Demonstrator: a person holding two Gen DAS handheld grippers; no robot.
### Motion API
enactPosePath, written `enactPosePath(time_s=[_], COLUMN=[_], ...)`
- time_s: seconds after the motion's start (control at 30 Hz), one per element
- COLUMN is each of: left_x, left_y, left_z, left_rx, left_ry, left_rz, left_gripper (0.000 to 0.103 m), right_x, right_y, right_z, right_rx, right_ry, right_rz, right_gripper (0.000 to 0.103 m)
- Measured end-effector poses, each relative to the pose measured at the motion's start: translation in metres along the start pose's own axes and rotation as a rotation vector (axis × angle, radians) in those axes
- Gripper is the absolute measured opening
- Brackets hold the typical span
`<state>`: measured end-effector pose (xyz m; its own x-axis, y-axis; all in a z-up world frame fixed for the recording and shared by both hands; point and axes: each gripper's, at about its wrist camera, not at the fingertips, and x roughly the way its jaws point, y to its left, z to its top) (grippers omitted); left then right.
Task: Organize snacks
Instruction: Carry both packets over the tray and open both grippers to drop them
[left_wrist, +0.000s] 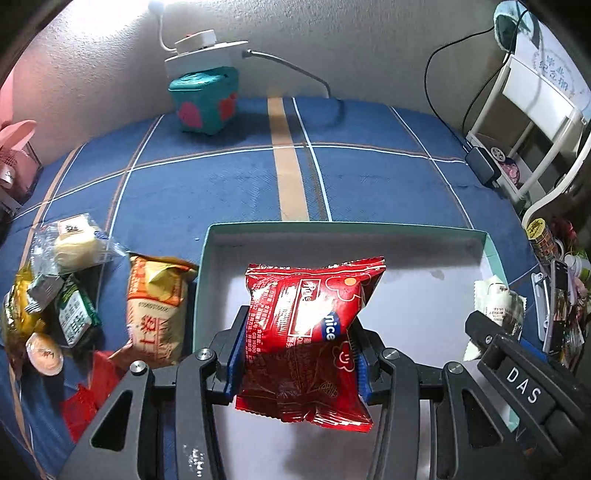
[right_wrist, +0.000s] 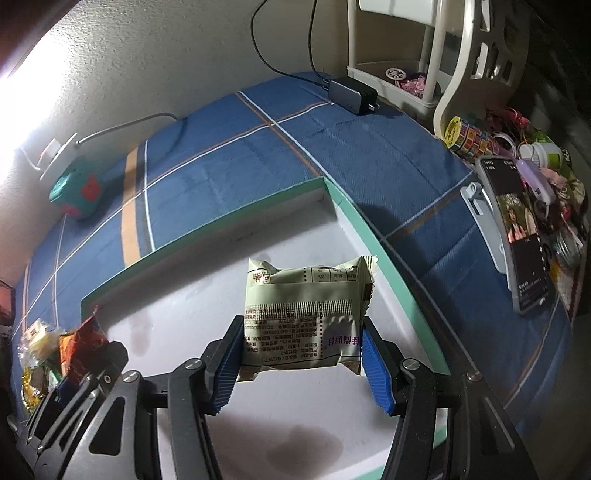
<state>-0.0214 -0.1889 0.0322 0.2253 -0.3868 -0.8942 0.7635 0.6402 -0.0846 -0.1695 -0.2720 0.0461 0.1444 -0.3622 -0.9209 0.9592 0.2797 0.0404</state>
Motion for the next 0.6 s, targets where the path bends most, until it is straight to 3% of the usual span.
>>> enactPosePath(time_s=[0.37, 0.4, 0.47, 0.53, 0.6], left_x=[0.016, 0.016, 0.015, 0.012, 0.007], left_y=[0.001, 0.002, 0.004, 0.005, 0.006], left_z=[0.004, 0.004, 0.005, 0.007, 0.01], left_rx=[-0.001, -0.004, -0.015, -0.025, -0.028], left_ry=[-0.007, -0.005, -0.002, -0.003, 0.003], left_rz=[-0.011, -0.01, -0.013, -0.022, -0.014], left_gripper=[0.05, 0.051, 0.072, 0.076, 0.076], right_x=[0.023, 0.023, 0.023, 0.023, 0.021], right_y=[-0.004, -0.004, -0.003, -0.001, 0.001], right_z=[0.013, 0.014, 0.015, 0.015, 0.016], right_rx=[0.021, 0.019, 0.005, -0.004, -0.013], right_ry=[0.04, 0.04, 0.044, 0.046, 0.041], right_rz=[0.015, 0.013, 0.009, 0.015, 0.021], right_gripper=[0.064, 0.064, 0.068, 0.079, 0.08])
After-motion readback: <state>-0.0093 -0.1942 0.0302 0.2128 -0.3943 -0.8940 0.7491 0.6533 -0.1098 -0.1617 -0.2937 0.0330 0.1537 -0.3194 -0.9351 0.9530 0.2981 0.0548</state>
